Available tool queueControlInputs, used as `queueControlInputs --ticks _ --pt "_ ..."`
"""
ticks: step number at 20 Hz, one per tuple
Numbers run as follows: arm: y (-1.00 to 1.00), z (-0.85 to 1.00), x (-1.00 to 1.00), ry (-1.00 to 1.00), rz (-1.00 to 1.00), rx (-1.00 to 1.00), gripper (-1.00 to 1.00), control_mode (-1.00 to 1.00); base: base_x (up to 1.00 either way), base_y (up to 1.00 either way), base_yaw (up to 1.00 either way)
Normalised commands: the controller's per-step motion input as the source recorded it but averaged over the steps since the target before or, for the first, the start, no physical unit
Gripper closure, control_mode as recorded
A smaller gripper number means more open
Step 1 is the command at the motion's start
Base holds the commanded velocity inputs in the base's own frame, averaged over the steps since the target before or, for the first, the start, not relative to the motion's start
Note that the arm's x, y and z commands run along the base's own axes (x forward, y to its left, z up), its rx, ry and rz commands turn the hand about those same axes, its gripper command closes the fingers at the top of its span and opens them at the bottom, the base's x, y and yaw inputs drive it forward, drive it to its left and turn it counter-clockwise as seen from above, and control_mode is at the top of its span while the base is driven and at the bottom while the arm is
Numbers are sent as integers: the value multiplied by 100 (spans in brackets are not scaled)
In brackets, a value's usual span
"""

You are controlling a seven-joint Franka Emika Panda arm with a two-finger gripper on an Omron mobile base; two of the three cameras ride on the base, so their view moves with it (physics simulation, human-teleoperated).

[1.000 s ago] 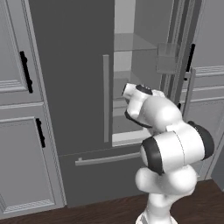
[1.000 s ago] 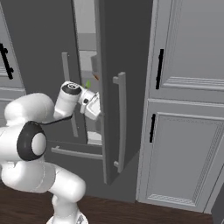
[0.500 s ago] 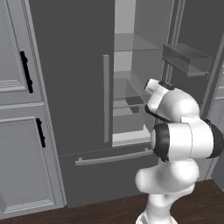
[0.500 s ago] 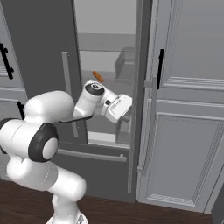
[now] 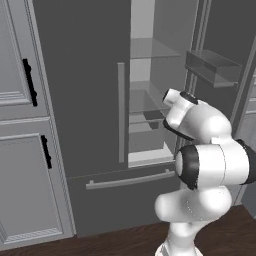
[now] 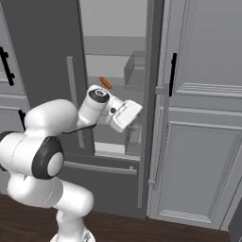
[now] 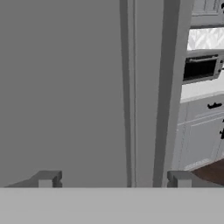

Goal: Grab a lemon wedge from the fridge and one ice cube from the ice bowl, and put them in the glass of lemonade.

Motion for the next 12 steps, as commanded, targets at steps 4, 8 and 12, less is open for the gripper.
queueControlInputs --ticks 4,8,12 --pt "56 23 -6 2 7 0 -100 -100 0 0 0" --pt "100 -11 8 5 30 -4 -100 -100 0 0 0" --pt "100 -63 48 7 60 -1 -100 -100 0 0 0"
